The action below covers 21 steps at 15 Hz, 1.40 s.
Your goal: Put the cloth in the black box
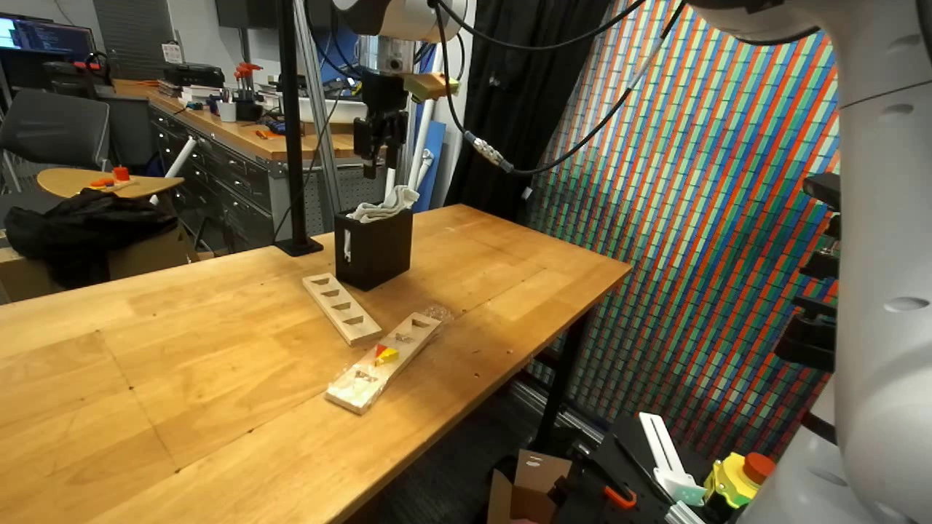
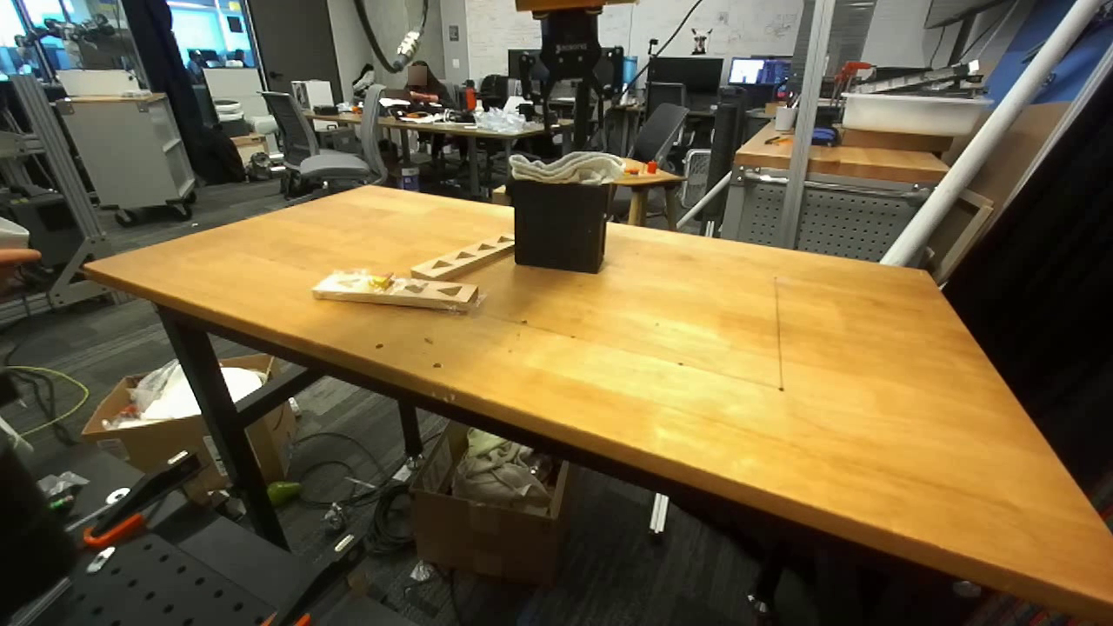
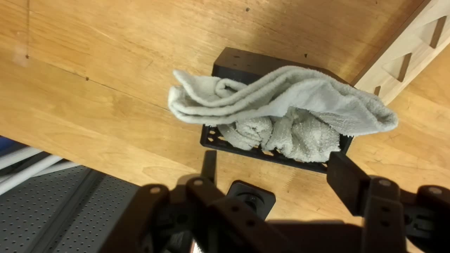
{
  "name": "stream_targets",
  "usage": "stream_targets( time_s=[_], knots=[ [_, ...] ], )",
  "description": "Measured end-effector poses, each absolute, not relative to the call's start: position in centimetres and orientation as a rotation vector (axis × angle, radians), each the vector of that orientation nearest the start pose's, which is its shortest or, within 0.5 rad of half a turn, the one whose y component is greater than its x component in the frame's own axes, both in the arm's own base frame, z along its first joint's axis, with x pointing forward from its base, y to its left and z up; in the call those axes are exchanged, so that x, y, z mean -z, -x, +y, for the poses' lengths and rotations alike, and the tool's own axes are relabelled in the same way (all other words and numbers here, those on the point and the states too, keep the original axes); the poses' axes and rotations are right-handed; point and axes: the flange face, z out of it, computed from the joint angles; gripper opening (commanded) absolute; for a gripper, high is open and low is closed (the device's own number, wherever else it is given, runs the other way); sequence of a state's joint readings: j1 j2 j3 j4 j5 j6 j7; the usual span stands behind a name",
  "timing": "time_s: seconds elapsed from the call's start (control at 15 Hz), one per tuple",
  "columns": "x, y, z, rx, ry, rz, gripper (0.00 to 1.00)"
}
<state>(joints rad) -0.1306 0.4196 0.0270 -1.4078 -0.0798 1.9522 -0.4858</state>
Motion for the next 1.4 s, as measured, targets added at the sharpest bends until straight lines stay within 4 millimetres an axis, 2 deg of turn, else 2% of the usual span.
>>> stream_targets(
  time_s=[0.2,0.53,0.73,0.8,0.93,1.2,1.4],
  knots=[
    [-48.3,-69.0,-8.7,0.166,3.193,-0.631,0.79],
    [-47.8,-68.8,-9.2,0.154,3.21,-0.529,0.84],
    [-47.5,-68.7,-9.2,0.152,3.219,-0.447,0.81],
    [-47.5,-68.7,-9.2,0.152,3.222,-0.42,0.85],
    [-47.3,-68.7,-9.2,0.152,3.227,-0.368,0.83],
    [-46.3,-68.5,-9.3,0.127,3.23,-0.299,0.8],
    [-45.3,-68.2,-9.4,0.107,3.231,-0.256,0.82]
  ],
)
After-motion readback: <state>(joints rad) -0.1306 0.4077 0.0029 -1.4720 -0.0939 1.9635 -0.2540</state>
